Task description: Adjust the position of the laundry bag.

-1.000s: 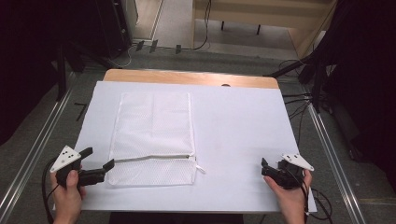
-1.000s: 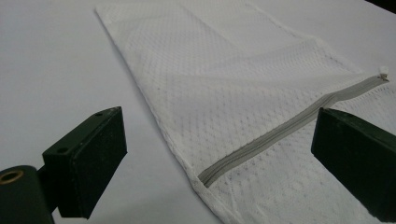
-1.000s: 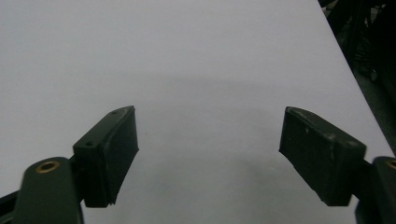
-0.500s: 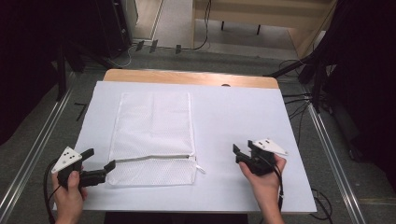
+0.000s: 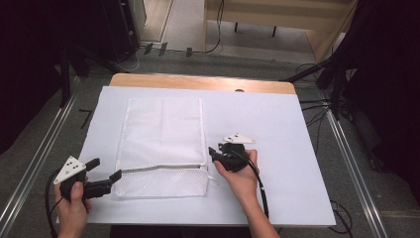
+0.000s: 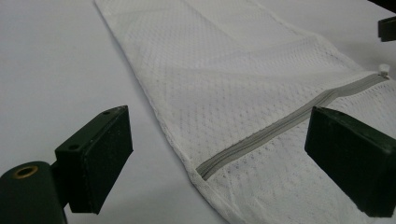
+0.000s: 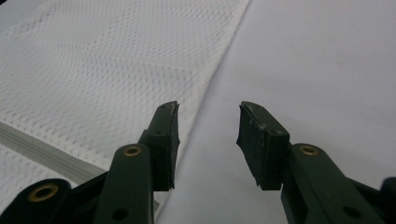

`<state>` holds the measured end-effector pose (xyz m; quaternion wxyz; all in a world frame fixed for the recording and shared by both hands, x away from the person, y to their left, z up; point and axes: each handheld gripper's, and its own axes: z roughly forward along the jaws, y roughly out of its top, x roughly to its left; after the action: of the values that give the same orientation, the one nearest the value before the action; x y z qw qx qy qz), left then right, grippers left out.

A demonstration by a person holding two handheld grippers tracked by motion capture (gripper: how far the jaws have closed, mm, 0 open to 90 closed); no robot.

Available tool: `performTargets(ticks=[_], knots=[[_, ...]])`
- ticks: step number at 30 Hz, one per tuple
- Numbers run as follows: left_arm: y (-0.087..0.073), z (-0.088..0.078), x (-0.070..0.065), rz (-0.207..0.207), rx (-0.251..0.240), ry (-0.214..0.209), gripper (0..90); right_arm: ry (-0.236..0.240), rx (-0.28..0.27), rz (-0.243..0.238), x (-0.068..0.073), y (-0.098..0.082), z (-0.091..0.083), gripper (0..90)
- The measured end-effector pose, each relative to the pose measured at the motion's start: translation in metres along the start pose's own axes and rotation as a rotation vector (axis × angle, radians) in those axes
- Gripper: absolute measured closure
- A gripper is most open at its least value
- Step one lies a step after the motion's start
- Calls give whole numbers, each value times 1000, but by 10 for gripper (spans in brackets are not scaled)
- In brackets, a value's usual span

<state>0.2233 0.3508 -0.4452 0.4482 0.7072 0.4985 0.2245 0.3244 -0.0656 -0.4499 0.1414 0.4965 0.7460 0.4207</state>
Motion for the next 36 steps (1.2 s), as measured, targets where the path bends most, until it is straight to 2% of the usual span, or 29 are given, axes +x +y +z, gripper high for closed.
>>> performTargets(ticks=[5,13,16,19,21,22,27,31,36], knots=[[0,0,-2,1,-2,-4,77,-7,42,13,7,2,20,621],[1,1,-4,16,4,-6,77,-1,89,-10,18,3,35,633],[0,2,-5,17,4,-7,77,-13,107,-13,21,3,39,647],[0,2,-5,20,3,-10,78,-1,130,-19,26,1,45,705],[0,2,-5,24,9,-5,77,-11,129,-22,28,1,45,722],[0,2,-5,24,12,-6,78,-37,132,-30,29,1,46,780],[0,3,-7,25,14,-9,78,-24,136,-33,28,2,46,895],[-1,3,-6,26,18,-5,78,-15,125,-33,27,2,44,900],[-1,3,-6,22,13,-6,77,-5,108,-38,25,3,33,900]])
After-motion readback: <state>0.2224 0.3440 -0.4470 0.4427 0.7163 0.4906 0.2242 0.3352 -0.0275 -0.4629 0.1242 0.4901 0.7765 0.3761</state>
